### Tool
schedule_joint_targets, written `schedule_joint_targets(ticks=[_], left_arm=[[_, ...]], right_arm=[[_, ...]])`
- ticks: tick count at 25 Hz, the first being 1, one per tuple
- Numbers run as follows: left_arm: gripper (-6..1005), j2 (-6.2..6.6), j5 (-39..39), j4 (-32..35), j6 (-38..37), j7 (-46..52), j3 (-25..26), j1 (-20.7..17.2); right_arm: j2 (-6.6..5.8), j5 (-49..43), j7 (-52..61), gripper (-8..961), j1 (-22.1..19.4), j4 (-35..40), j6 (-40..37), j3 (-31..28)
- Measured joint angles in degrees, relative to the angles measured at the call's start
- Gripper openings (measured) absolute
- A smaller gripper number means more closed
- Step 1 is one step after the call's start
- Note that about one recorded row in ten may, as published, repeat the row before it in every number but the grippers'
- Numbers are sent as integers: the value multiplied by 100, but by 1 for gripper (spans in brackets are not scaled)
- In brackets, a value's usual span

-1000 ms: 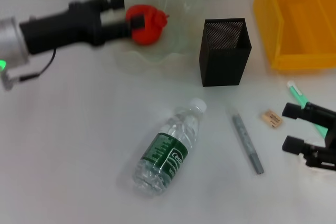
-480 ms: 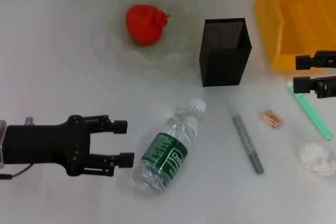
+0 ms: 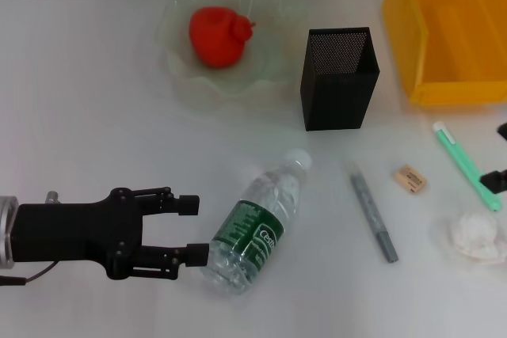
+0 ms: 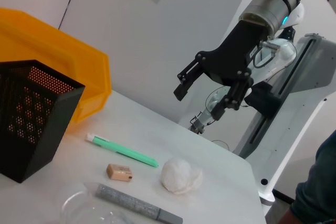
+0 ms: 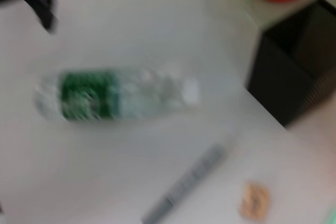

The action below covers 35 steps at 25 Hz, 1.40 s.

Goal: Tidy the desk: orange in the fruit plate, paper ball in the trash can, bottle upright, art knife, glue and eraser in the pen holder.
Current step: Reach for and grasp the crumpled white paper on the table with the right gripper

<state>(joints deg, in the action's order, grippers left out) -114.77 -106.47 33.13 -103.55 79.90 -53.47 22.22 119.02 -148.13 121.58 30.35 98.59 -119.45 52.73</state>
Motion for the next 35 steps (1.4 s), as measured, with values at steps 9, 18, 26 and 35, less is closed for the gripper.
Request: schedule_joint_targets(ticks=[9,18,26,35], left_arm=[[837,-2,-7,-45,84,26,2,30],[836,-5,-15,-54,94,102,-23,88],[836,-22,-14,-53,130,105,-24,110],[835,-28,-14,-53,134,105,0,109]], right_arm=[[56,-1050,524,817,-123,-244,239,903],[58,-1037,774,816,-304,-827,786,1606],[50,-1031,964,816,-268,-1390,1299,2180],[56,-1031,1159,809,-273,-1664,1693,2658]])
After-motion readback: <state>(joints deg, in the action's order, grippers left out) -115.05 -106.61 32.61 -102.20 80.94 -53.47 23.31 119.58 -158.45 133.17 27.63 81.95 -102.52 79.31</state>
